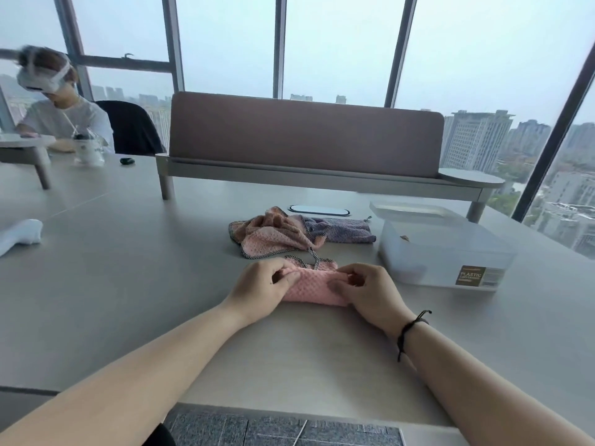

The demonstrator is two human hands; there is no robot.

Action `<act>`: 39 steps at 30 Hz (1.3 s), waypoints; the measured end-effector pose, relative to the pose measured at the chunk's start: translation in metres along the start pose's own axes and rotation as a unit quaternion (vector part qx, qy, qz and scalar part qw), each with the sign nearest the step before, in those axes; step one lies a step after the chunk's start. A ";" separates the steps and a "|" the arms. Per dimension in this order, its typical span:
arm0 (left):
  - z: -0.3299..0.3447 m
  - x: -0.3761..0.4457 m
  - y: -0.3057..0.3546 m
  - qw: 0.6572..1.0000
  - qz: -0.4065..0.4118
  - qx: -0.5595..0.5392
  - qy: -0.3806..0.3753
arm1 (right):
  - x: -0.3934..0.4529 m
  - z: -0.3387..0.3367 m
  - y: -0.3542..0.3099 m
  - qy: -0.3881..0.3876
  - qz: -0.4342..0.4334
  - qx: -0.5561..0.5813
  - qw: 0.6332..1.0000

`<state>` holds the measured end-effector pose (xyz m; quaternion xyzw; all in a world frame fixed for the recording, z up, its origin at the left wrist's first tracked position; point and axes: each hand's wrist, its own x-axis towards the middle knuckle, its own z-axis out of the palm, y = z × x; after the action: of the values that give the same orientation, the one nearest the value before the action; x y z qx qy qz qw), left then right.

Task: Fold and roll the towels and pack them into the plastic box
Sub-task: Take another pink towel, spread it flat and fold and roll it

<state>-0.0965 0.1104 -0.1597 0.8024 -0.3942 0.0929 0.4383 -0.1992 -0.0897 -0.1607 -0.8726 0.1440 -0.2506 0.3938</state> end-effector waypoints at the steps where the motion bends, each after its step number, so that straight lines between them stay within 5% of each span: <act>1: 0.002 0.003 -0.001 1.000 -0.008 -0.004 0.001 | 0.004 0.001 0.000 0.003 0.017 0.017 1.000; 29: 0.015 0.006 -0.015 0.989 0.020 0.138 0.055 | 0.007 0.022 -0.010 0.053 -0.014 -0.223 0.973; 33: 0.012 0.002 -0.009 0.978 0.108 0.163 0.074 | 0.003 0.020 -0.013 0.107 -0.110 -0.223 0.963; 36: 0.013 -0.003 -0.009 0.975 0.159 0.150 -0.027 | -0.008 0.018 -0.011 0.074 -0.237 -0.237 0.939; 39: 0.013 -0.005 -0.013 0.972 0.132 0.121 -0.150 | -0.015 0.013 -0.008 -0.075 -0.230 -0.228 0.943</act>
<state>-0.0932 0.1069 -0.1788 0.7953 -0.5435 0.0752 0.2578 -0.2038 -0.0700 -0.1671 -0.9647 -0.0374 -0.2287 0.1252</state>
